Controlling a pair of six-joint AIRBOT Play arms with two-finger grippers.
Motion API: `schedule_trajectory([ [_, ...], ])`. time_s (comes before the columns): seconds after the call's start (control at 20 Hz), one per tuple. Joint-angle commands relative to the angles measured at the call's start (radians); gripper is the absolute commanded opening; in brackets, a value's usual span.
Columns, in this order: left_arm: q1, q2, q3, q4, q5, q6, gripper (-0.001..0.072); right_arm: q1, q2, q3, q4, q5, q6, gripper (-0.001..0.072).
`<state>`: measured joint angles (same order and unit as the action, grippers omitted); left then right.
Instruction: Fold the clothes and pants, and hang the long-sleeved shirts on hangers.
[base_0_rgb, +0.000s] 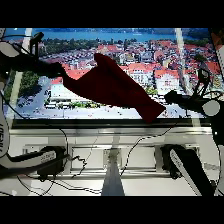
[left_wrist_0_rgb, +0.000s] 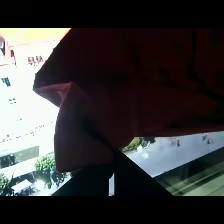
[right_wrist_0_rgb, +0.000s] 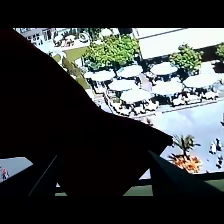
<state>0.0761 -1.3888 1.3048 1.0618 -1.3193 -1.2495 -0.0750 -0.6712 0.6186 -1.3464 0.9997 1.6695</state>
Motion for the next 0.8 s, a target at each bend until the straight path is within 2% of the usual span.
schedule_trajectory([
  [0.0,-0.013,-0.043,0.001,0.008,-0.035,-0.004,0.0019,0.001,-0.004,-0.004,0.044,-0.024,-0.135,0.0586],
  [0.05,-0.014,-0.043,0.001,0.007,-0.035,-0.004,0.002,0.001,-0.018,-0.003,0.121,-0.023,-0.233,0.0572],
  [0.15,-0.016,-0.043,0.001,0.0,-0.032,-0.011,0.002,0.006,-0.075,-0.003,0.29,-0.008,-0.369,0.0449],
  [0.25,-0.016,-0.043,0.001,0.0,-0.032,-0.03,0.0019,0.063,-0.157,-0.003,0.34,0.006,-0.467,0.0435],
  [0.4,-0.016,-0.043,0.001,0.0,-0.032,-0.038,0.002,0.24,-0.297,0.015,0.315,-0.032,-0.599,0.044],
  [0.55,-0.016,-0.043,0.001,0.0,-0.032,-0.06,0.002,0.425,-0.429,0.096,0.179,-0.165,-0.594,0.0456],
  [0.75,-0.016,-0.043,0.001,0.0,-0.032,-0.06,0.002,0.486,-0.59,0.291,0.111,-0.294,-0.479,0.0455],
])
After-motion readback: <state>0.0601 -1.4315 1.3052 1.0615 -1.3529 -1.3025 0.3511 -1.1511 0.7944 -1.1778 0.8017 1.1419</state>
